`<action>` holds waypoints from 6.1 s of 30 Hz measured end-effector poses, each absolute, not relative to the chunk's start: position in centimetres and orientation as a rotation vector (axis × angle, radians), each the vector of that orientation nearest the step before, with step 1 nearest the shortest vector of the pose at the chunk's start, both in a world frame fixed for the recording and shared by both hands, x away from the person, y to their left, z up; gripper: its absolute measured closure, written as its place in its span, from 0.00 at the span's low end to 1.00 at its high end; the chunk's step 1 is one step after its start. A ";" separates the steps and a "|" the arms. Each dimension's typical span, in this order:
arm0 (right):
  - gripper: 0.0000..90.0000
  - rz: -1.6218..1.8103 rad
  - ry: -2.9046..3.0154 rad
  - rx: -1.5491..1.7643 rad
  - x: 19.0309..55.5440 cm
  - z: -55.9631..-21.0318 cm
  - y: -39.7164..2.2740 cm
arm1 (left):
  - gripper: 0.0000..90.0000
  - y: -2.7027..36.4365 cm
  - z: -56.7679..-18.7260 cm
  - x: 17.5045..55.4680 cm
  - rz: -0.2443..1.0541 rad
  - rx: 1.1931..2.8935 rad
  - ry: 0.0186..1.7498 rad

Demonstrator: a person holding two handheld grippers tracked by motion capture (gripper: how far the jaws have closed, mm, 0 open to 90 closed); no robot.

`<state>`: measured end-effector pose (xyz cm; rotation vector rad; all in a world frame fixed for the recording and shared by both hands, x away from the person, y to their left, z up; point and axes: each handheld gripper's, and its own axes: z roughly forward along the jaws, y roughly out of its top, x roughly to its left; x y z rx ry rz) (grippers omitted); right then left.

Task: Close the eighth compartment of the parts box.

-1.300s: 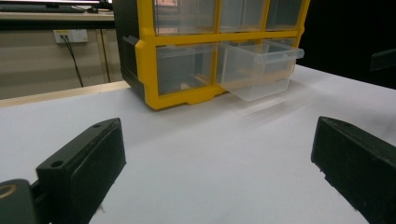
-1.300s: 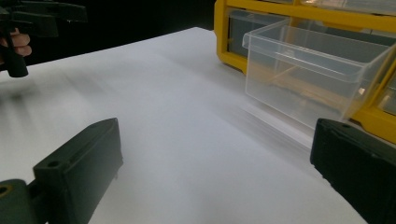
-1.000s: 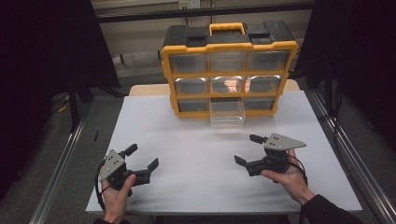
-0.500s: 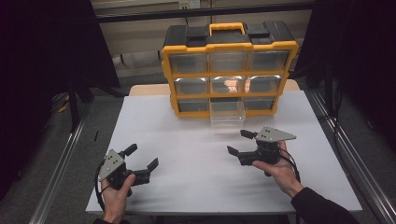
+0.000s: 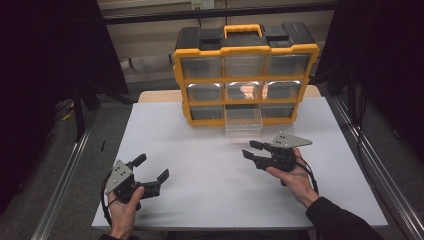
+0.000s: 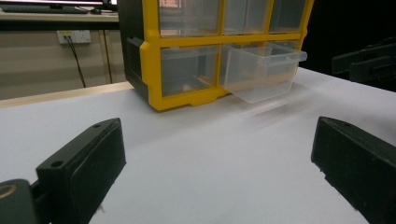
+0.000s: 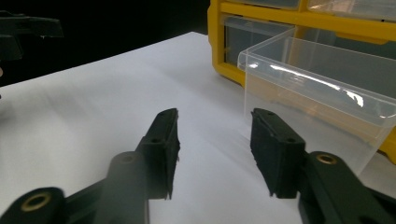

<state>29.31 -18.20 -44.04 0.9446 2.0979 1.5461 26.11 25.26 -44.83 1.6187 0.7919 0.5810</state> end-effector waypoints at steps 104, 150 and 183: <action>1.00 1.337 2.100 1.096 37.3 -46.7 -17.5 | 0.03 25.2 -44.8 26.1 0.579 1.621 0.765; 1.00 1.319 2.088 1.104 38.9 -46.7 -16.6 | 0.03 25.2 -44.8 26.1 0.579 1.623 0.764; 1.00 1.337 2.024 1.139 40.2 -46.2 -16.4 | 0.03 25.3 -44.7 26.0 0.591 1.618 0.772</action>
